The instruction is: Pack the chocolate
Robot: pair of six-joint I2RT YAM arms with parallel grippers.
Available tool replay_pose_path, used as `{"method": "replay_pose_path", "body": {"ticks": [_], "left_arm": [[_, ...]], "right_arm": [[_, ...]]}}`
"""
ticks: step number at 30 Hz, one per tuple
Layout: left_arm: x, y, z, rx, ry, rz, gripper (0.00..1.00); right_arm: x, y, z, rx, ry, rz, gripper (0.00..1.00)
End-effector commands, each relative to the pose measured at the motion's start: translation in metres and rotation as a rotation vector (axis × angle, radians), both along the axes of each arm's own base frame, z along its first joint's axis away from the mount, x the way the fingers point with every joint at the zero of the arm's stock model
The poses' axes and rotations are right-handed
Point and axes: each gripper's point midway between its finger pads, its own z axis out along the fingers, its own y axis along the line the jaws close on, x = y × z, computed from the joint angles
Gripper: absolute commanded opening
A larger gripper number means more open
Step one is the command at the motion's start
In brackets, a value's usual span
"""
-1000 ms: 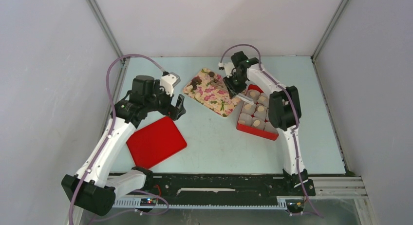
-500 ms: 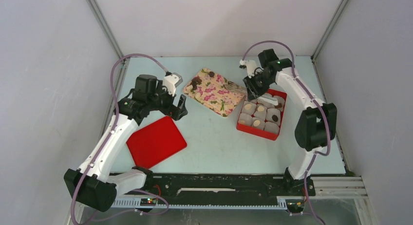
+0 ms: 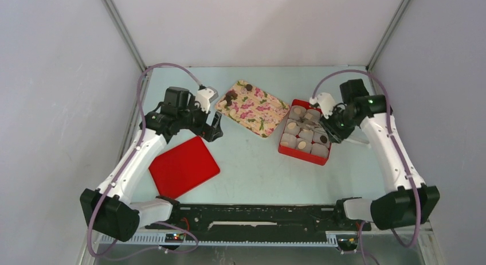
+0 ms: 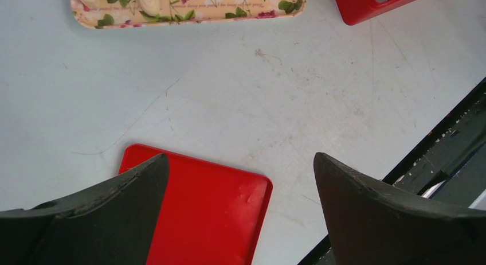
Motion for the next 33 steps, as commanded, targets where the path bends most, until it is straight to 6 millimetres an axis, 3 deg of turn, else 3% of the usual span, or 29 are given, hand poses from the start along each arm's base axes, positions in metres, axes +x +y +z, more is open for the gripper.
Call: {"method": "replay_pose_path", "body": {"ticks": [1, 4, 8, 22, 29, 32, 33], "left_arm": [[0.000, -0.005, 0.003, -0.025, 0.006, -0.023, 1.00], [0.001, -0.005, 0.002, -0.023, 0.006, -0.021, 1.00], [0.000, -0.004, 0.002, -0.022, 0.004, -0.018, 1.00], [-0.002, -0.001, 0.004, -0.018, -0.021, -0.017, 1.00], [-0.002, -0.002, 0.002, -0.019, -0.017, -0.020, 1.00], [-0.002, -0.002, 0.002, -0.021, -0.015, -0.022, 1.00], [-0.002, -0.003, 0.002, -0.021, -0.016, -0.022, 1.00]], "right_arm": [[-0.042, -0.029, -0.005, -0.102, 0.065, 0.095, 0.21], [-0.058, -0.038, -0.011, -0.146, 0.113, 0.138, 0.21], [-0.063, -0.048, -0.016, -0.200, 0.168, 0.158, 0.21], [-0.051, -0.075, -0.032, -0.371, 0.274, 0.174, 0.21], [-0.049, -0.086, -0.029, -0.437, 0.272, 0.165, 0.22], [-0.043, -0.087, -0.029, -0.448, 0.257, 0.153, 0.24], [-0.042, -0.087, -0.030, -0.446, 0.250, 0.149, 0.30]]}}
